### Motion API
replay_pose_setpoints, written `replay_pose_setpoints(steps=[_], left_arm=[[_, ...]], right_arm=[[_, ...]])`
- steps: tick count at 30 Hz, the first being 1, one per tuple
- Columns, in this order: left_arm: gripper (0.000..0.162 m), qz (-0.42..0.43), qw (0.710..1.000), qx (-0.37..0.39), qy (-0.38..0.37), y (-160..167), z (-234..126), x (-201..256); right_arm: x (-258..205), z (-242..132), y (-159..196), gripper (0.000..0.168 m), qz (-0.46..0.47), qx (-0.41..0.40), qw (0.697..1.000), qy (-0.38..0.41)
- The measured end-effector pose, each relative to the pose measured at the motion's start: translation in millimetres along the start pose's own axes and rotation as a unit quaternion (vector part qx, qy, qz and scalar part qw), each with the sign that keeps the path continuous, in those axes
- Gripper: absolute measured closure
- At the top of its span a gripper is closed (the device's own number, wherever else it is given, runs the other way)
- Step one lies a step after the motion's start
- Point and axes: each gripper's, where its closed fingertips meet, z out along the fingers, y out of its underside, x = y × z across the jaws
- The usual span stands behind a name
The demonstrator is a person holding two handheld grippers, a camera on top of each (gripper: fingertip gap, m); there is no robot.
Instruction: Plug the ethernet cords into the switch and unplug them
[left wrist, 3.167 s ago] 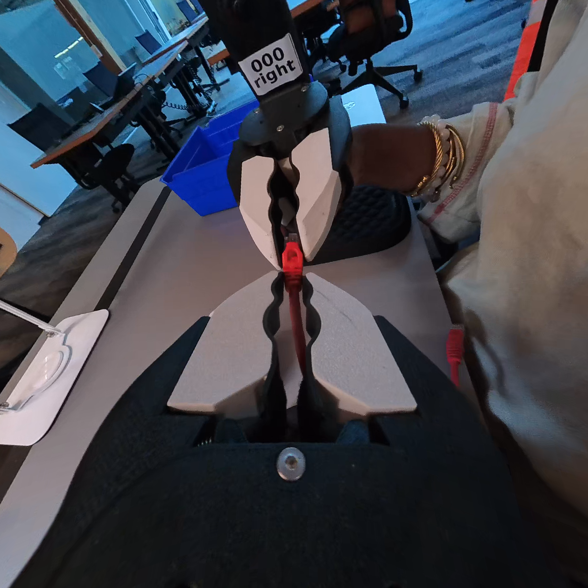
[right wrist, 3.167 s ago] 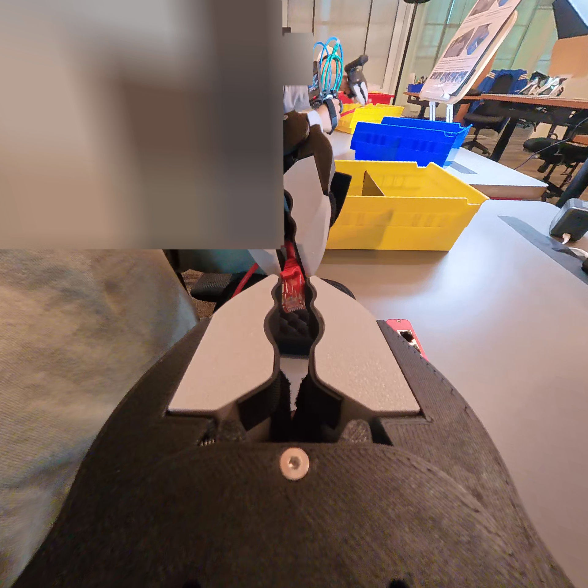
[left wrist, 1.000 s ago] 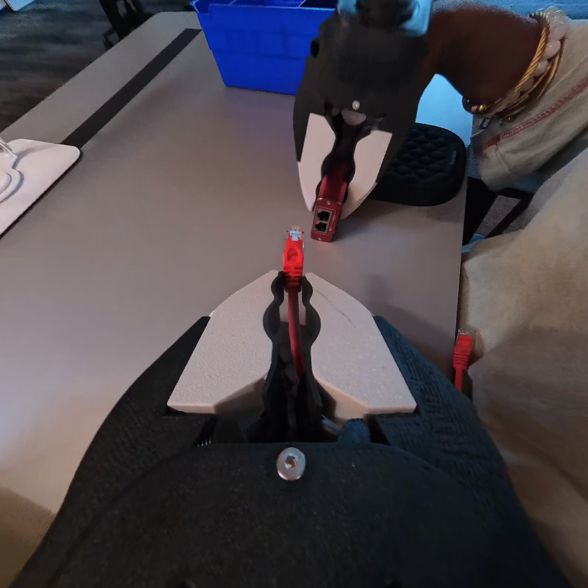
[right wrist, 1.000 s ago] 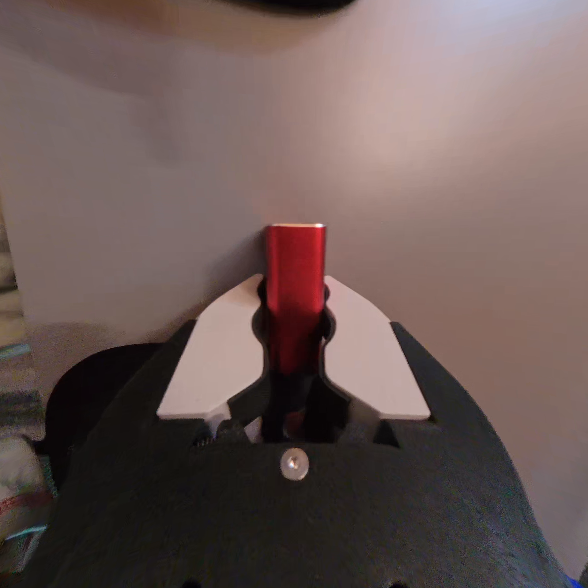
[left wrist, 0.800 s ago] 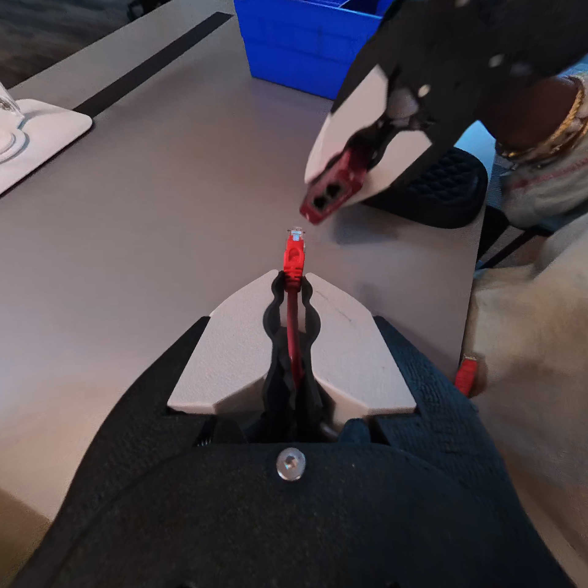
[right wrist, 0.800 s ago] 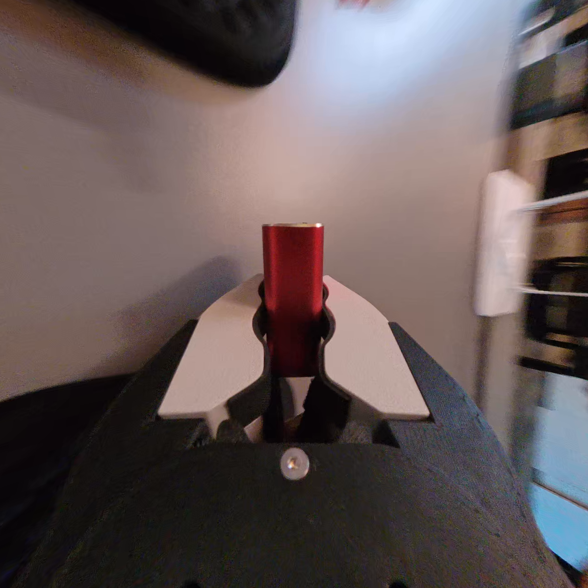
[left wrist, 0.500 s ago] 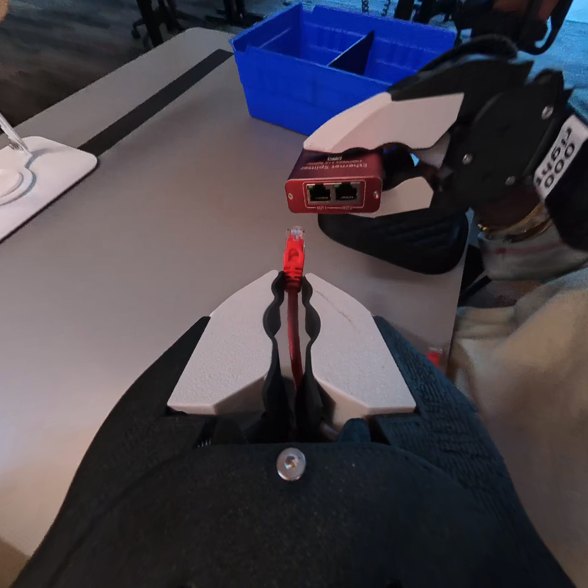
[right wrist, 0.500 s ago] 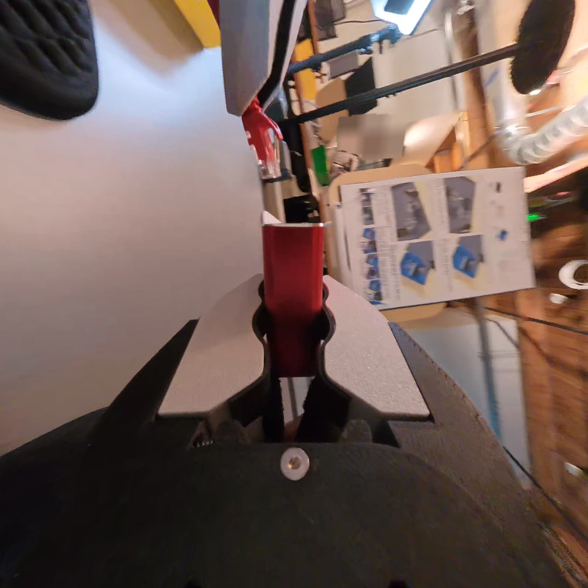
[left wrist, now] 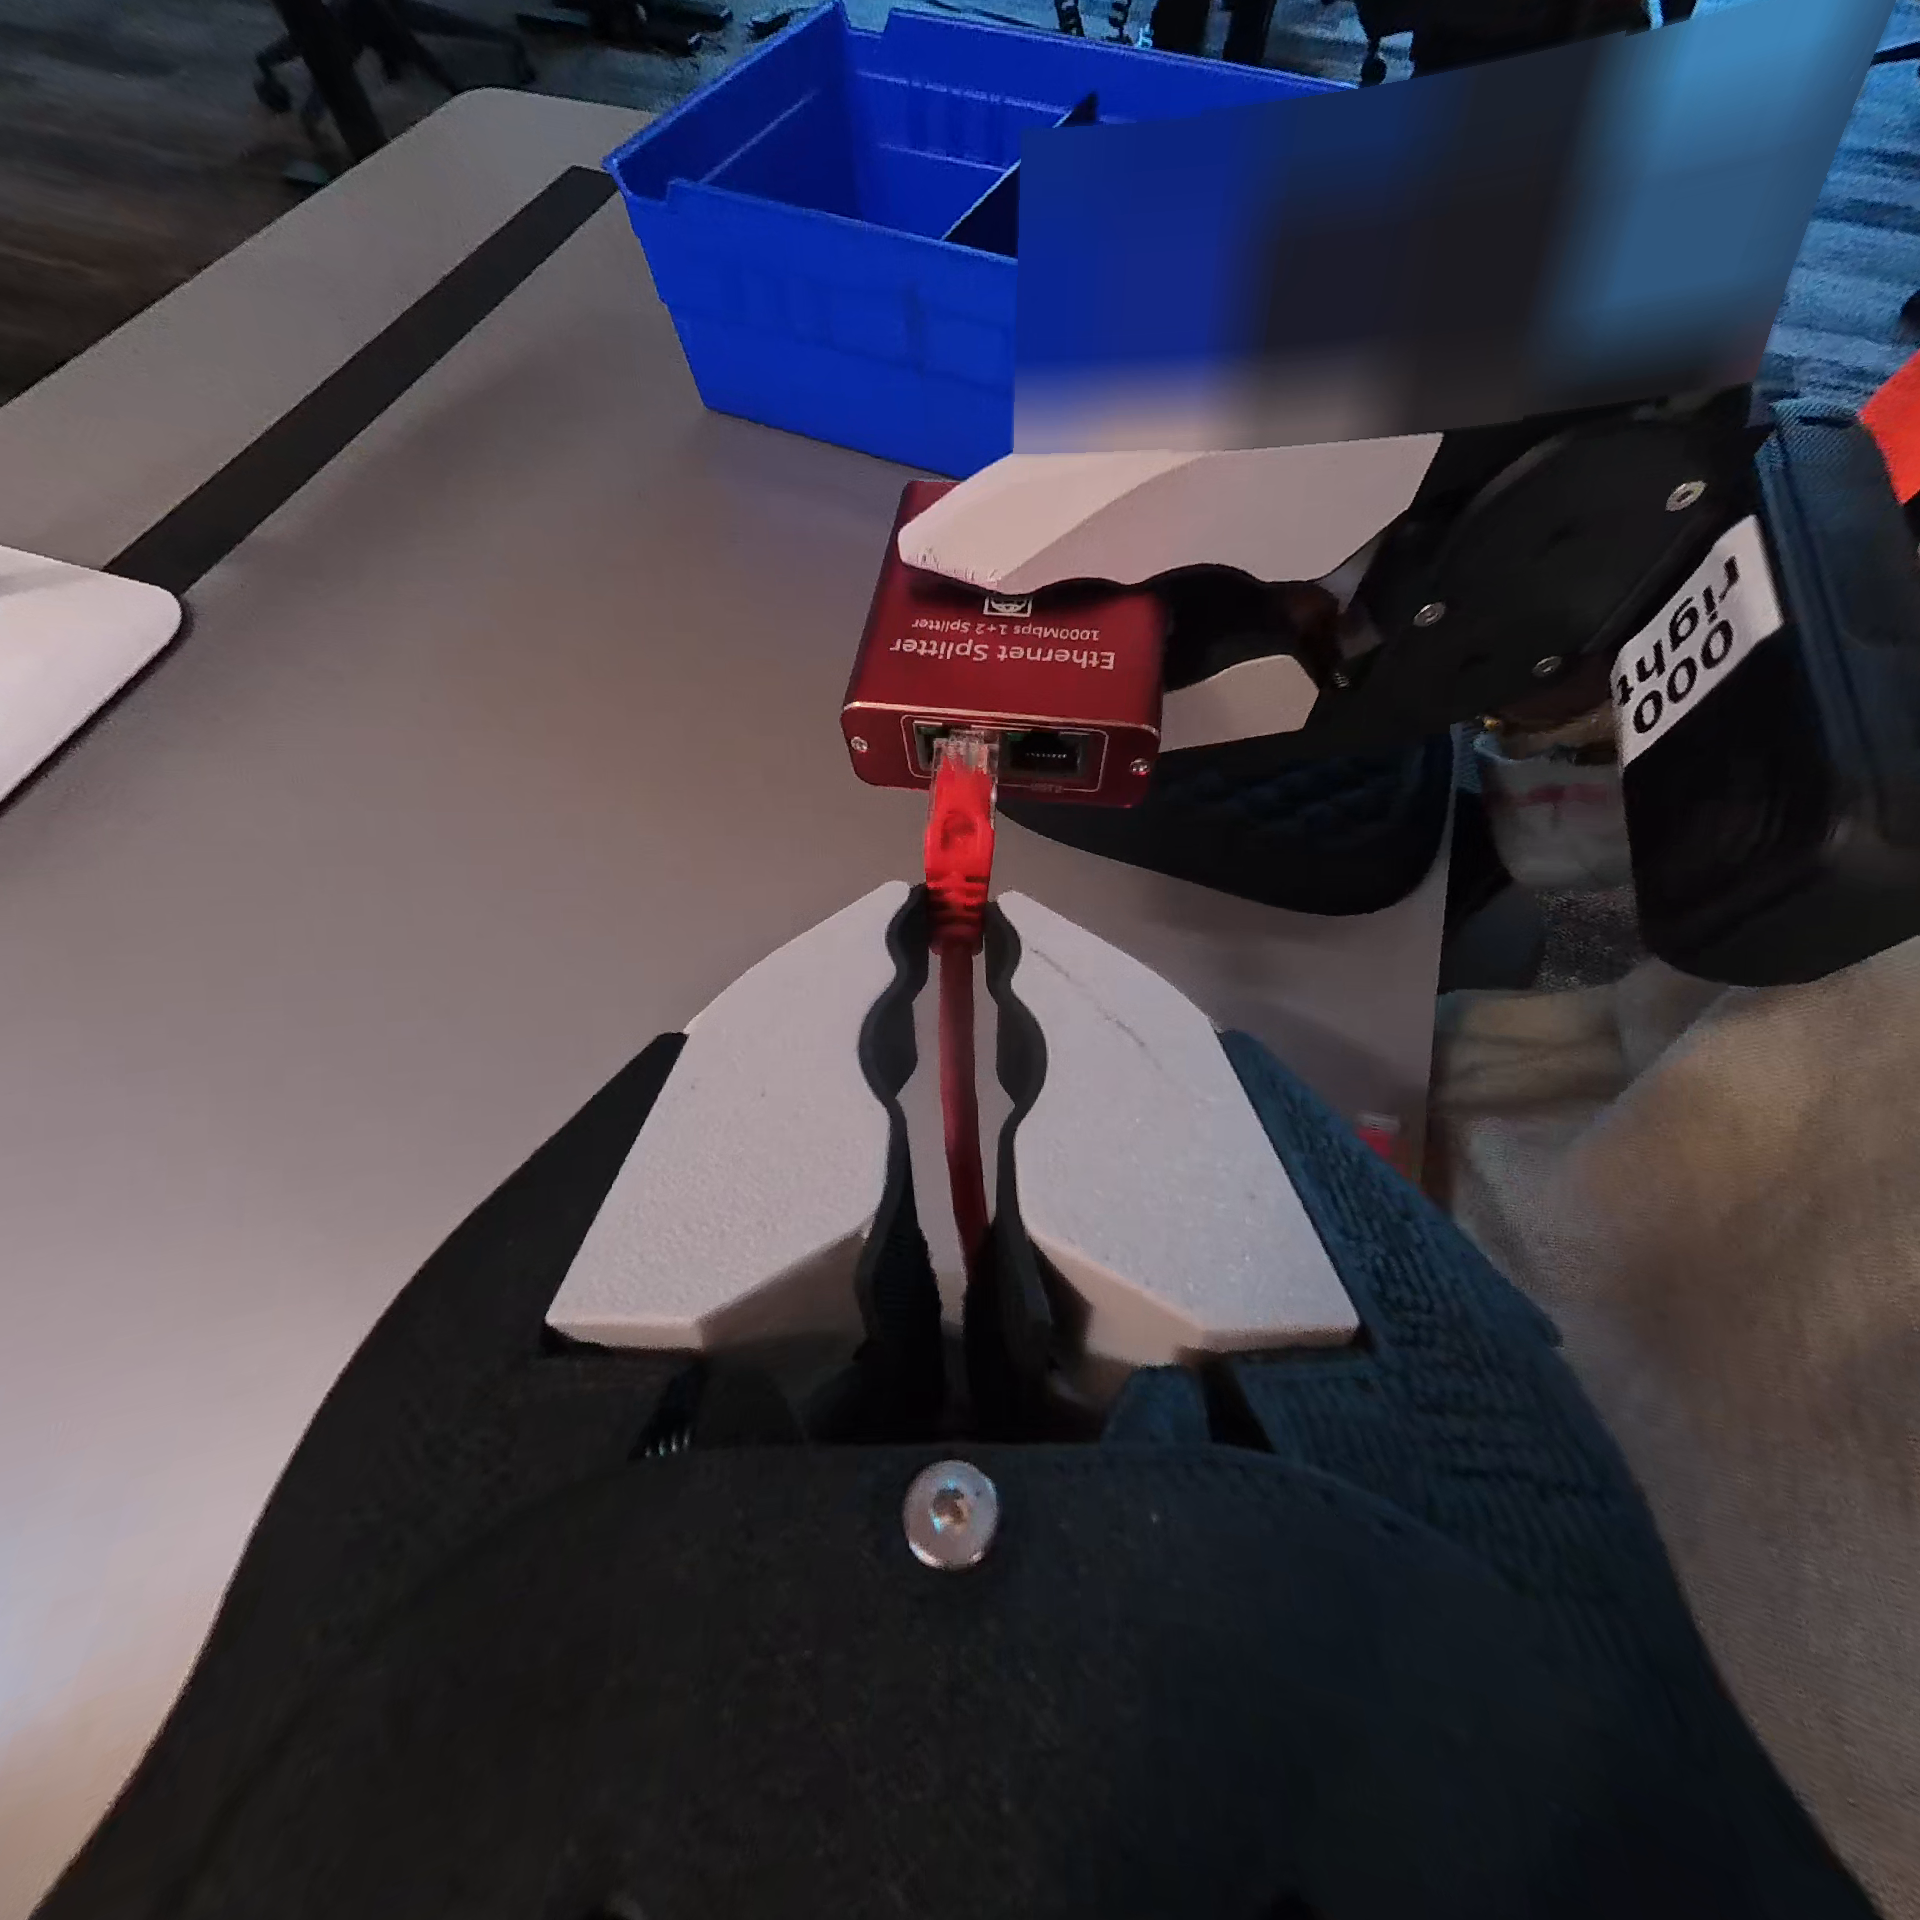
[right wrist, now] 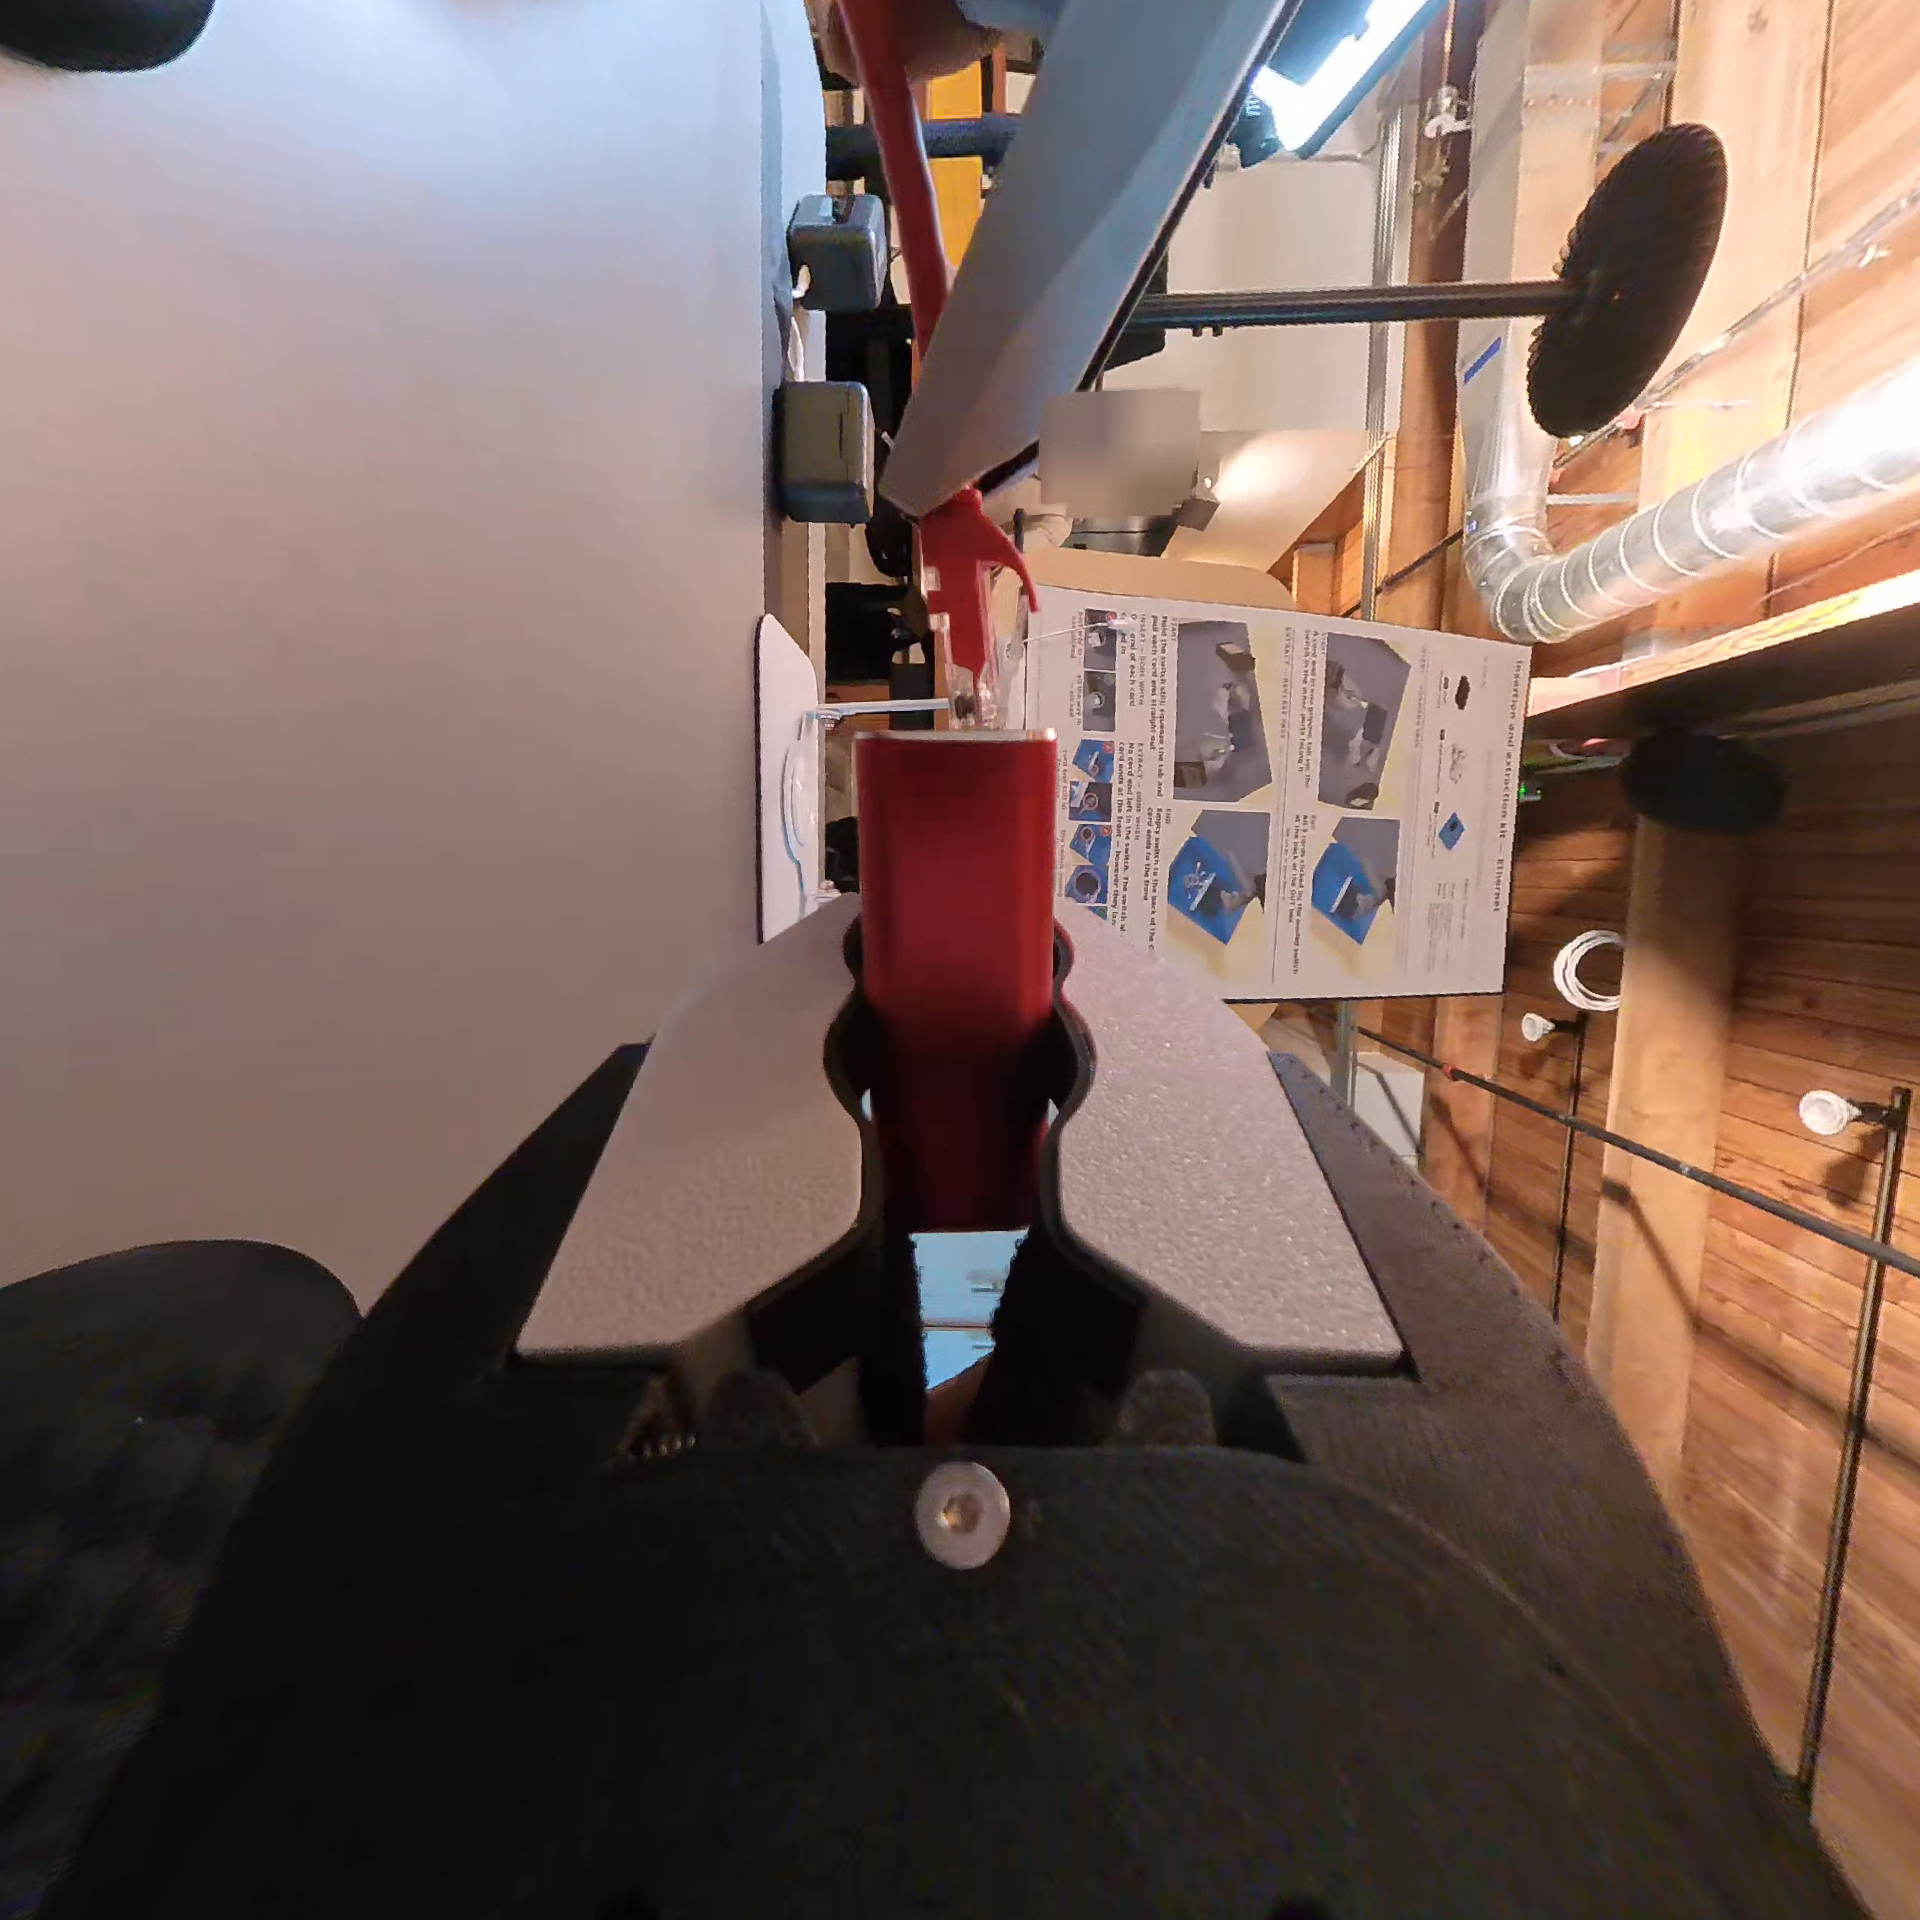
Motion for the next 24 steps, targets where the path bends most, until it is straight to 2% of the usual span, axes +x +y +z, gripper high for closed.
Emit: replay_pose_setpoints(steps=[11,17,20,24], left_arm=[[0.152,0.016,0.999,-0.034,-0.008,7,5,-2],[0.152,0.036,0.999,-0.022,0.002,3,4,-5],[0.152,0.053,0.998,-0.006,0.038,5,5,-1],[0.152,0.054,0.989,0.033,0.132,0,-5,14]], right_arm=[[-3,1,-3,0.139,-0.067,0.002,0.998,-0.013],[-5,-6,-16,0.139,-0.036,0.056,0.997,-0.030],[-8,-10,-21,0.139,-0.033,0.080,0.996,-0.037],[0,-22,-29,0.139,0.046,0.162,0.984,-0.055]])
